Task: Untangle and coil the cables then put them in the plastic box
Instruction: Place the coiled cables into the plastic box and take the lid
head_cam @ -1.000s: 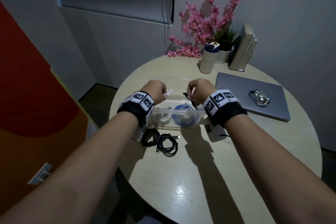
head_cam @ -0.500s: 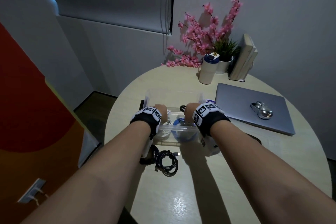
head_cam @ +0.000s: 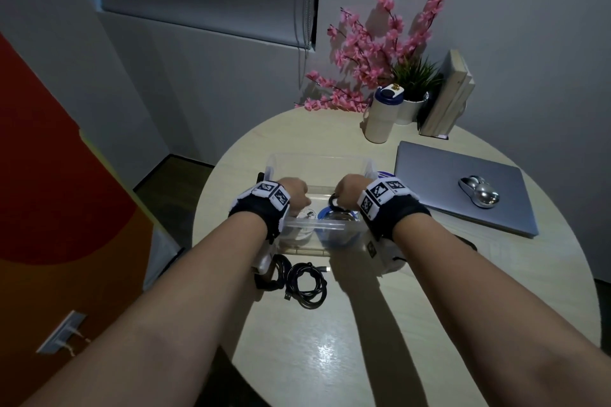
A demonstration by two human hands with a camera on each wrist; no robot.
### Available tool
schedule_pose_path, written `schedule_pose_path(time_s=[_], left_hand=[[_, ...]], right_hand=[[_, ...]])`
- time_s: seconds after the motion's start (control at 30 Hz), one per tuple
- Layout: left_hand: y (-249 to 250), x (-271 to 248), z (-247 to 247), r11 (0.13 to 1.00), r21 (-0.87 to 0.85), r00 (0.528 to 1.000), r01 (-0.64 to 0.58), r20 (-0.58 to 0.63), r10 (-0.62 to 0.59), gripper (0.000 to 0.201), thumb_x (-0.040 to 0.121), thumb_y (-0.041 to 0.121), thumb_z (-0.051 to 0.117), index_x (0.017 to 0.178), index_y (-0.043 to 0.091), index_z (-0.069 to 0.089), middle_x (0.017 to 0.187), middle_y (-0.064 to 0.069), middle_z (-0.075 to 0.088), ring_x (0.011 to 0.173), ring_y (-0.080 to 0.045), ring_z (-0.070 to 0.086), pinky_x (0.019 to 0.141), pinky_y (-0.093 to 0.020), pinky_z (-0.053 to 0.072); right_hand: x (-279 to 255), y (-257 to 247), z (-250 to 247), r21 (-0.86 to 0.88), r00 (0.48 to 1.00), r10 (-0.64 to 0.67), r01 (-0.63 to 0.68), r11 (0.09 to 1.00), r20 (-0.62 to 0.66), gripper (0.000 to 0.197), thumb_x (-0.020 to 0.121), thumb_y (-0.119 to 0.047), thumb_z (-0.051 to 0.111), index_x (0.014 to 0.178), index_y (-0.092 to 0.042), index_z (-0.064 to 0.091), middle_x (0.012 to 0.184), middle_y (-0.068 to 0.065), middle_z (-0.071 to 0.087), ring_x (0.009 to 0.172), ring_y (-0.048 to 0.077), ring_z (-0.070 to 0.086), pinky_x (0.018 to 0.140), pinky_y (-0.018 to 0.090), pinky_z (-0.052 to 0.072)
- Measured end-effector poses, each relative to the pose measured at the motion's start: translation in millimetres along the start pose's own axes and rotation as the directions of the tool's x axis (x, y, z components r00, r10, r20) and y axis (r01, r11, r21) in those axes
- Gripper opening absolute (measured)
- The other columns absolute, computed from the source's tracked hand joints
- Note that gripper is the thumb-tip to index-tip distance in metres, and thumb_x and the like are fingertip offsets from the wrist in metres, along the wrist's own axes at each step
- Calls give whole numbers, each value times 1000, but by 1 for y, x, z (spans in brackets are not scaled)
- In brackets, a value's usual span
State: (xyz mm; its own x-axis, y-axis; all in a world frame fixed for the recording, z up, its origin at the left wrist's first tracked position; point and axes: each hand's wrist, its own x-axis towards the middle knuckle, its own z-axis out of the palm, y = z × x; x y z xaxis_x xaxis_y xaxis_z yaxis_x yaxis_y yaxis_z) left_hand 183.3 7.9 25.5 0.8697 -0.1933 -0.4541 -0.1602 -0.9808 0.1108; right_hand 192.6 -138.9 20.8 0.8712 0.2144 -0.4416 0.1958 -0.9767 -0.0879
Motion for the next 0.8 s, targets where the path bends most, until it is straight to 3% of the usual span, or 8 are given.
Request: schedule_pose_path(time_s=[0.1,0.2,0.33,0.4,0.5,0.63,0.73,0.8], left_hand=[[-9,-19,-13,963,-266,993,-47,-116,16,31,96,25,50,121,9,60,123,-10,61,109,-25,57,89,-31,44],[-19,-50,-18,886,-436,974,-154,-219,62,17,93,26,56,97,13,66,95,-5,69,80,-16,62,69,-26,47],[-30,-83,-6,795,-591,990,-132,-33,139,16,91,21,61,87,7,69,76,-5,70,67,-13,65,63,-25,52],[-35,-91,9,832,-549,988,-78,72,140,18,91,20,62,87,4,70,74,-5,70,65,-13,65,63,-23,54],[-35,-92,38,955,-295,985,-18,157,67,19,91,20,59,91,5,71,79,-6,68,69,-15,61,64,-23,50],[-38,-82,89,1000,-23,992,16,126,-13,21,88,16,59,100,3,70,96,-13,67,94,-29,64,79,-33,50],[-43,-82,123,998,50,994,26,103,-31,23,87,14,60,106,4,68,109,-14,61,100,-31,61,79,-31,47],[-46,-84,140,998,54,998,42,49,-44,23,87,15,61,108,5,65,118,-13,51,99,-32,59,81,-33,48]], right_hand=[[-24,-10,-13,214,996,5,13,977,-84,21,87,-11,55,95,-3,72,93,10,71,87,26,65,80,33,54],[-55,-21,-19,362,998,-49,60,930,-39,14,86,-9,57,85,-9,70,76,5,68,68,16,63,64,24,51],[-80,-33,-11,374,991,-130,106,921,40,9,86,-11,62,81,-12,70,64,-3,65,60,11,63,57,20,50],[-82,-40,6,322,984,-148,110,940,96,10,85,-10,62,83,-10,71,71,0,70,65,15,68,64,25,56],[-73,-51,38,188,978,-149,121,975,145,15,81,-11,61,89,-9,74,88,6,73,78,24,70,73,32,58],[-66,-58,83,-34,961,-164,176,984,225,20,84,-19,64,100,-9,70,95,7,67,75,22,53,69,26,42],[-49,-46,124,-78,972,-113,132,988,207,16,72,-28,75,73,-16,65,73,0,61,60,23,60,70,39,58],[-49,-42,137,-98,966,-126,151,984,226,20,71,-23,76,87,-22,66,95,2,52,73,25,61,76,39,57]])
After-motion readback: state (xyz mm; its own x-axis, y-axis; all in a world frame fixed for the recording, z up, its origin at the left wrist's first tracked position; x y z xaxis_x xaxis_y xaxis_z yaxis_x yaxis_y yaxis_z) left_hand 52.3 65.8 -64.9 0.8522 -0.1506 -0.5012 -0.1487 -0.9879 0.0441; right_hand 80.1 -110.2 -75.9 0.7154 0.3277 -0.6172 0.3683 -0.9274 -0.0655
